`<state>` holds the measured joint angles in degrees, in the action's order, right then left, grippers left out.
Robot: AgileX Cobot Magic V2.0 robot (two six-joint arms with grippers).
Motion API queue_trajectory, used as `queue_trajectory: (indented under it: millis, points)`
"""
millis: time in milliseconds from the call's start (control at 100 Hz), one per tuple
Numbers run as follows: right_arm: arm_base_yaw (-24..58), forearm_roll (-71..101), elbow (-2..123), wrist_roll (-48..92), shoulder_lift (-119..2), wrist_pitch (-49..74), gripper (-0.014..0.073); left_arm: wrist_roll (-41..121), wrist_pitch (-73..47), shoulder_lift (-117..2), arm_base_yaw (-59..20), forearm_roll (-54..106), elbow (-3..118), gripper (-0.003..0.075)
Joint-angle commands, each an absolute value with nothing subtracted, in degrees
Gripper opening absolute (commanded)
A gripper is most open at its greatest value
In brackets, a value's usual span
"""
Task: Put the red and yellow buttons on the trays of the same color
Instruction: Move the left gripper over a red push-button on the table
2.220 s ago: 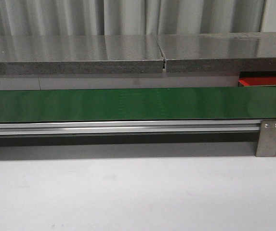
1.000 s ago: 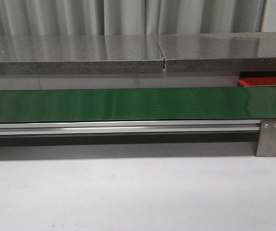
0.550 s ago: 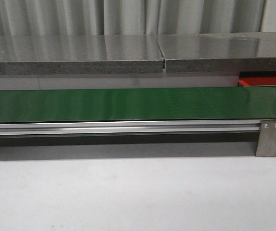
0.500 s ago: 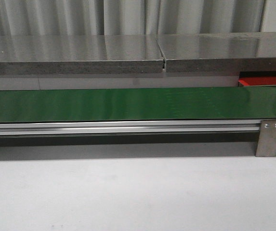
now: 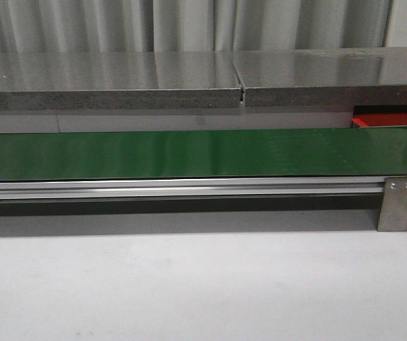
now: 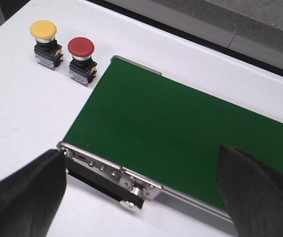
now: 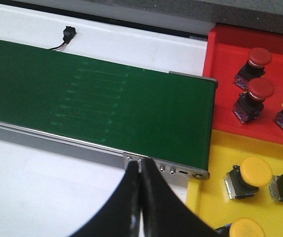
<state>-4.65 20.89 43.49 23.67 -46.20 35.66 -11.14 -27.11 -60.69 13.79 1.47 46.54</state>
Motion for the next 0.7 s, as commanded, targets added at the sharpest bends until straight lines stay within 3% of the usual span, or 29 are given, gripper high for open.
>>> queue_trajectory:
  millis: [0,340,690]
  points:
    - [-4.59,21.35,45.32,24.08,-45.69,32.72,-0.0068,-11.77,-23.18,-66.01,15.36,1.51,52.72,0.0618]
    - [-4.59,21.35,45.32,24.08,-45.69,32.72,-0.0068,-11.77,-27.61,-85.79,21.43,3.07,68.75,0.0618]
    - [-4.59,21.35,45.32,24.08,-45.69,32.72,-0.0068,-11.77,-31.86,-99.64,22.37,3.07,81.01,0.0618]
